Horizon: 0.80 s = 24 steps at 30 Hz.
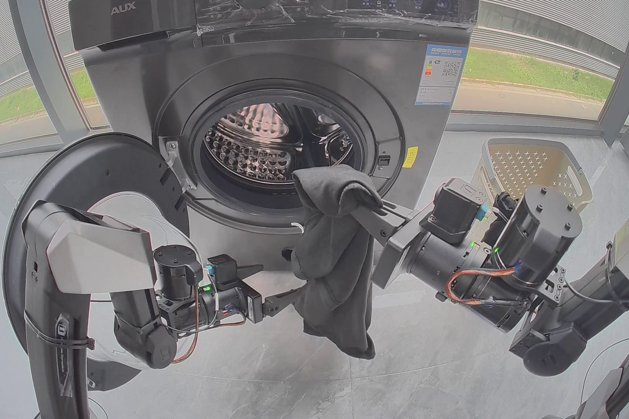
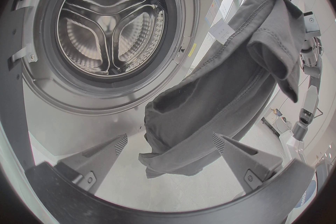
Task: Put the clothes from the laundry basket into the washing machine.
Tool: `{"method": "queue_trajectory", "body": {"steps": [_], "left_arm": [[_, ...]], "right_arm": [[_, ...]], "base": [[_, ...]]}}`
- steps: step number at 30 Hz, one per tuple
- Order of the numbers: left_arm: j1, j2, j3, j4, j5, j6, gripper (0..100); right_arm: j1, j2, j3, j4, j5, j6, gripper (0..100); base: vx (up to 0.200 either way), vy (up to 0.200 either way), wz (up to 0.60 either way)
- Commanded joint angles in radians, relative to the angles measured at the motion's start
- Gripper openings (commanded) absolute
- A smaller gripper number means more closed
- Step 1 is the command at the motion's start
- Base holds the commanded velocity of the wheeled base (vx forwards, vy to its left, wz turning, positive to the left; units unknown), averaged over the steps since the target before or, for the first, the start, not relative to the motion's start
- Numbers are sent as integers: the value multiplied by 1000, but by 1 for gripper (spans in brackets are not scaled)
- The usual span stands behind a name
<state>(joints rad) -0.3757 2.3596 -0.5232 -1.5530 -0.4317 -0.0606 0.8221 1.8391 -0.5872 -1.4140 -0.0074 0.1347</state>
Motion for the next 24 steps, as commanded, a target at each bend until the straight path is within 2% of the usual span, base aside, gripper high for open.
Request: {"method": "queue_trajectory", "body": {"steps": [1, 7, 14, 19, 24], "left_arm": [[-2, 41, -54, -7, 1, -1, 100], [-2, 93, -146, -7, 44, -1, 100], [-8, 139, -235, -7, 37, 2, 100], [-6, 168, -302, -9, 31, 51, 100], [-9, 171, -311, -10, -10, 62, 100]], "right_arm": [[9, 0, 0, -2, 0, 0, 0], [15, -5, 18, -11, 0, 2, 0], [15, -5, 40, -16, 0, 2, 0], [15, -5, 55, -16, 1, 2, 0], [15, 0, 58, -16, 1, 2, 0]], "base": [[0, 0, 0], [0, 0, 0], [0, 0, 0], [0, 0, 0], [0, 0, 0]]}}
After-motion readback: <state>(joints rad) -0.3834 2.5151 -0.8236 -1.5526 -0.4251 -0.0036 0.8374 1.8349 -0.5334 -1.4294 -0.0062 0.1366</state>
